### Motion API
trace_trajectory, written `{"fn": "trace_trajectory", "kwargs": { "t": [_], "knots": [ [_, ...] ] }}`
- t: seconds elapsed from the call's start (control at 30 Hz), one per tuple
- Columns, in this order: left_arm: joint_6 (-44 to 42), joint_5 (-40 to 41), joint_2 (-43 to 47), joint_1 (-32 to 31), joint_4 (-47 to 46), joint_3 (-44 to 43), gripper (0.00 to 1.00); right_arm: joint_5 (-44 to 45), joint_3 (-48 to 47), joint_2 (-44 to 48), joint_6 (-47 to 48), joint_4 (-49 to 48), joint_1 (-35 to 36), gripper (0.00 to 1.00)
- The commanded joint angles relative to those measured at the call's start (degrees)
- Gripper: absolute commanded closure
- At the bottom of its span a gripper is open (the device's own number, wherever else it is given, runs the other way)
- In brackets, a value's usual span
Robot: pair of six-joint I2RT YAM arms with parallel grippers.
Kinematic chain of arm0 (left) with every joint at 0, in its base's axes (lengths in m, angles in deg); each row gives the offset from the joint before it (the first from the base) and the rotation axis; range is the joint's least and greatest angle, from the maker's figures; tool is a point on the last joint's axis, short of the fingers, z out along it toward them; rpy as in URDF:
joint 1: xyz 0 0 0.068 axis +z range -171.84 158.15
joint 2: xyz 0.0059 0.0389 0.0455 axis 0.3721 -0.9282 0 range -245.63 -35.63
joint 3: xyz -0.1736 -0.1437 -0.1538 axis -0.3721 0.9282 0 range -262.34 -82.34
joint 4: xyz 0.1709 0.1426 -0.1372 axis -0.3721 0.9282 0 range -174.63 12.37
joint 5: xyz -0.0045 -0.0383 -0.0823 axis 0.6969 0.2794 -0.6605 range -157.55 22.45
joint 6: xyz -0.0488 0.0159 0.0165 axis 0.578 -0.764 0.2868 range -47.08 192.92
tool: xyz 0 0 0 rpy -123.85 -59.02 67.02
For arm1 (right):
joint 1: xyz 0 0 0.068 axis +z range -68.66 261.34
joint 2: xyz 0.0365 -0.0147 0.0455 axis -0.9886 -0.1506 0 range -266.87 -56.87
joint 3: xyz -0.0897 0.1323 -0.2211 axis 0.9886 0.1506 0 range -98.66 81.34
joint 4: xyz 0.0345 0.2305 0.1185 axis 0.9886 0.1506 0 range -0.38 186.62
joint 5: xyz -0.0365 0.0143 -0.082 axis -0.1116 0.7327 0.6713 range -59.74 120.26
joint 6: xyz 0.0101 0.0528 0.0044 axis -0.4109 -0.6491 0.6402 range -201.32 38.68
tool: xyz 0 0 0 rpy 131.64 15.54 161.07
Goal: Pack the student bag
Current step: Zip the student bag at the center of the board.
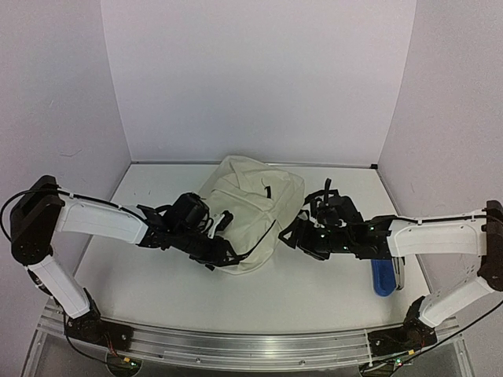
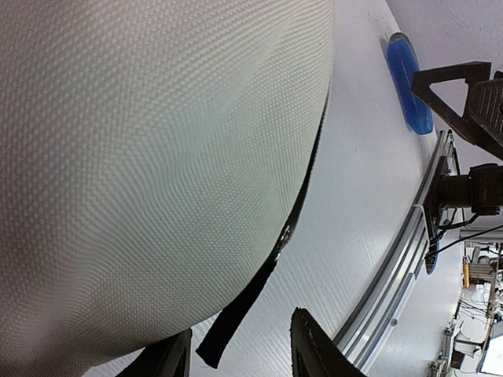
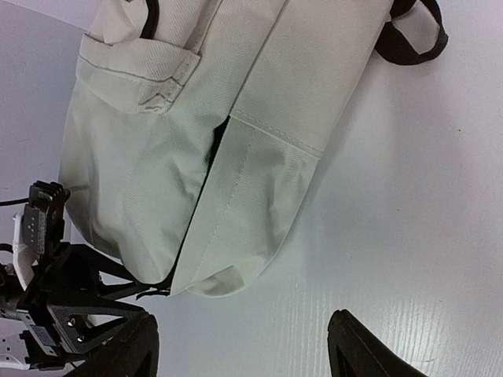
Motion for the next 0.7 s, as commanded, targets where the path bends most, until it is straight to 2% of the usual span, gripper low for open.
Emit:
{"fn": "trace_trajectory", "kwargs": {
  "t": [0.0,0.17,0.4,0.53,0.67],
  "knots": [
    [-1.64,1.29,-1.19,-0.91,0.28,-3.43,0.59,0.14,-2.15,-0.60,-0.27,-1.75,-0.20,0.27],
    [-2.17,2.51,-1.85,-1.71,2.09,-4.14,0.69,-0.39,-2.82,-1.84,-0.54,-2.00,-0.16,0.28],
    [-2.03,3.85,-0.94,-2.27,2.62,-4.07,0.99,-4.92,-5.69,-6.44,-1.31,-4.48,-0.09,0.33],
    [-1.69,4.12,0.09,-2.76,2.81,-4.46,1.00,-8.14,-6.77,-9.67,-2.02,-8.14,0.06,0.41],
    [-1.25,4.07,0.83,-4.05,3.48,-5.69,1.00,-9.82,-9.11,-12.95,-2.41,-9.98,1.09,0.42]
  ]
}}
